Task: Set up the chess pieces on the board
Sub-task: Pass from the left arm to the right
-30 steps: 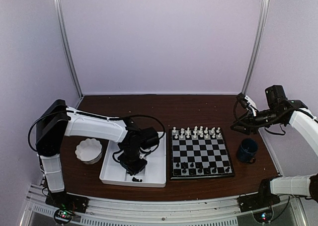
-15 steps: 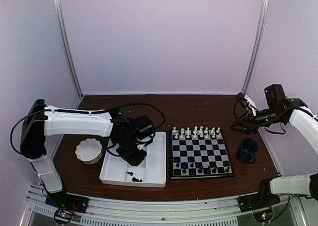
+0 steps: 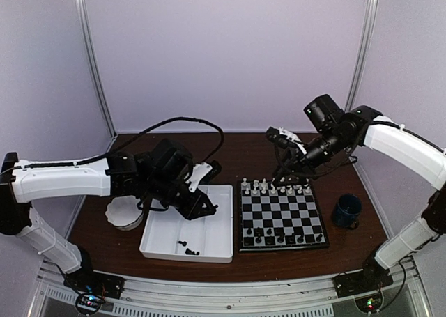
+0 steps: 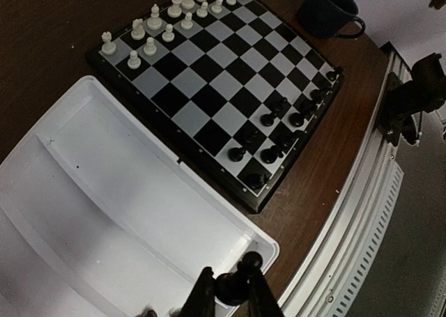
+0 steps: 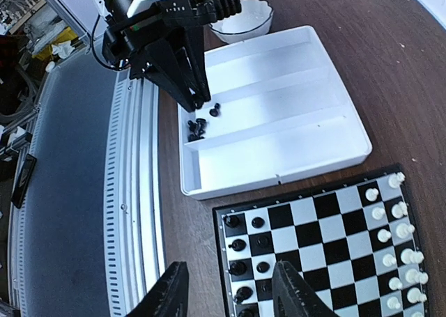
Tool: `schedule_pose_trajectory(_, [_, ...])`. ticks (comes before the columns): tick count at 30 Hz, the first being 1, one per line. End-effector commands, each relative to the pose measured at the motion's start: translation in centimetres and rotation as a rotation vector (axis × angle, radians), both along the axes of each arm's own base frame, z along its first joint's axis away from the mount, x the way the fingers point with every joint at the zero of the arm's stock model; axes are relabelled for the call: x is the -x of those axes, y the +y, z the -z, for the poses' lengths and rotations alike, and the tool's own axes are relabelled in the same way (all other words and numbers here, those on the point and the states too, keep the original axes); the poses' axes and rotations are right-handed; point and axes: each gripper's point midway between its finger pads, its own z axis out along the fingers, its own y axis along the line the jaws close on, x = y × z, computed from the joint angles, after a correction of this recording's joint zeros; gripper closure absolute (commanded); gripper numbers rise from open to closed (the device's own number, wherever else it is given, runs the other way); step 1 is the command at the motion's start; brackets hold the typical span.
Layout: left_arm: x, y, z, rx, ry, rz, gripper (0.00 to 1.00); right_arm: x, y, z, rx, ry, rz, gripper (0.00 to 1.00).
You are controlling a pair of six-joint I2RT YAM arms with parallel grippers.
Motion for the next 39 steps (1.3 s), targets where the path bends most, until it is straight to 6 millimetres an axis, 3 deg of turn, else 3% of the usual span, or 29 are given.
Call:
schedule_pose_trajectory(1, [0.5, -2.6, -4.8, 0.244, -0.045, 0.057, 0.94, 0.9, 3.8, -0.5, 0.009, 0.058, -0.075, 0.57])
schedule_pose_trajectory(9, [1.6, -3.7, -7.1, 0.397, 0.000, 0.085, 0.94, 1.5, 8.8, -0.5, 0.022, 0.082, -0.143, 0.57])
schedule_pose_trajectory(16, [2.2, -4.3, -7.6, 0.461, 0.031, 0.103, 0.94, 2.8, 11.3, -0.5, 0.016, 0.123, -0.196, 0.57])
schedule_pose_trajectory(29, [2.3, -4.3, -7.6, 0.477, 0.038, 0.104, 0.93, 4.3, 12.5, 0.1, 0.011, 0.181, -0.253, 0.64])
schedule_pose_trajectory(39, [1.9, -3.9, -7.4, 0.467, 0.018, 0.075, 0.93, 5.2, 12.0, -0.1, 0.004, 0.194, -0.289, 0.59])
